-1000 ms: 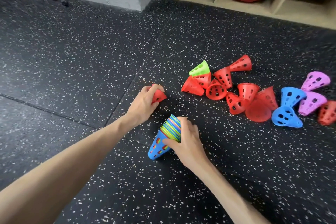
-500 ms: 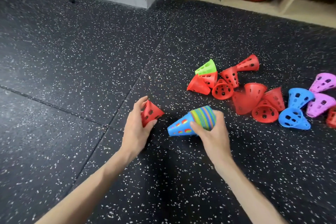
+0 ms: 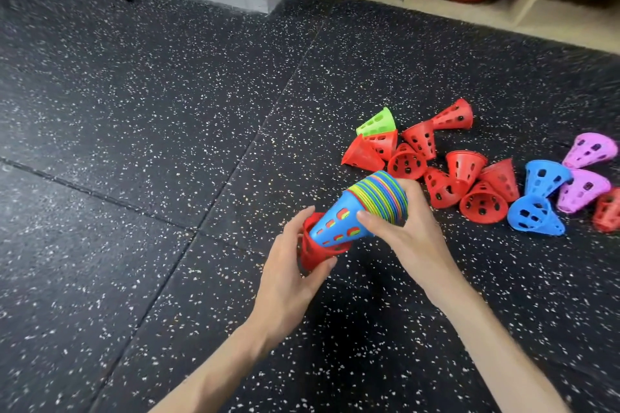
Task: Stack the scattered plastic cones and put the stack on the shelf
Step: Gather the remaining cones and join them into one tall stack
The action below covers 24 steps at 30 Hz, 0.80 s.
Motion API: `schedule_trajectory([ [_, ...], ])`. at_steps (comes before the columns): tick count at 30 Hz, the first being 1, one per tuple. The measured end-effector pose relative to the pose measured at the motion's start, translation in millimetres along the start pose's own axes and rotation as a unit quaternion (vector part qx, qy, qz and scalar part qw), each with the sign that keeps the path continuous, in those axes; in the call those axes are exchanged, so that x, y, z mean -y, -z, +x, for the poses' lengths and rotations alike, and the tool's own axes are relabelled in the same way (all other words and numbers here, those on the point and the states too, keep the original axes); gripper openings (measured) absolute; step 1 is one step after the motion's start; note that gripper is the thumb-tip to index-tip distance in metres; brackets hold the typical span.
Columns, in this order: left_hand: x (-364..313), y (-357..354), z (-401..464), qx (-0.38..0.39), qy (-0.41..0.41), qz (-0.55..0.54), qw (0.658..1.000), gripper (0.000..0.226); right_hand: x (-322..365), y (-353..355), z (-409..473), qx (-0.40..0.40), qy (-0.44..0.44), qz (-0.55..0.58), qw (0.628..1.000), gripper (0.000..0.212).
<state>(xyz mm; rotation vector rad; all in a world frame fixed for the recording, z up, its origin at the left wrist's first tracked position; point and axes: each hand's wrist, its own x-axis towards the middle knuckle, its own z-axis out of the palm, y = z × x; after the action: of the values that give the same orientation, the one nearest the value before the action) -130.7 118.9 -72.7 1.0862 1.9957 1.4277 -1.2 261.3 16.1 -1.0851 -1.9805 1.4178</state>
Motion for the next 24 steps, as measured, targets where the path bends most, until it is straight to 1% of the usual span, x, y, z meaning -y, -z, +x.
schedule_trajectory([
  [4,-2,4,-7,0.025,0.011,0.008,1.0,0.088,0,6,1,0.044,0.014,-0.036,0.998,0.041],
  [6,-7,3,-10,0.038,0.014,-0.02,0.999,0.088,-4,10,4,0.067,0.02,-0.073,0.995,0.042],
  [9,-15,-1,-10,0.032,0.026,-0.063,0.997,0.088,-8,10,4,0.098,0.022,-0.115,0.988,0.046],
  [13,-22,-5,-8,0.048,0.028,-0.075,0.996,0.09,-11,7,0,0.116,0.027,-0.13,0.984,0.049],
  [20,-24,-5,-5,0.072,0.013,-0.071,0.995,0.099,-13,7,1,0.159,0.046,-0.156,0.974,0.046],
  [24,-28,-6,3,0.109,-0.003,-0.061,0.992,0.107,-20,13,5,0.197,0.049,-0.137,0.97,0.039],
])
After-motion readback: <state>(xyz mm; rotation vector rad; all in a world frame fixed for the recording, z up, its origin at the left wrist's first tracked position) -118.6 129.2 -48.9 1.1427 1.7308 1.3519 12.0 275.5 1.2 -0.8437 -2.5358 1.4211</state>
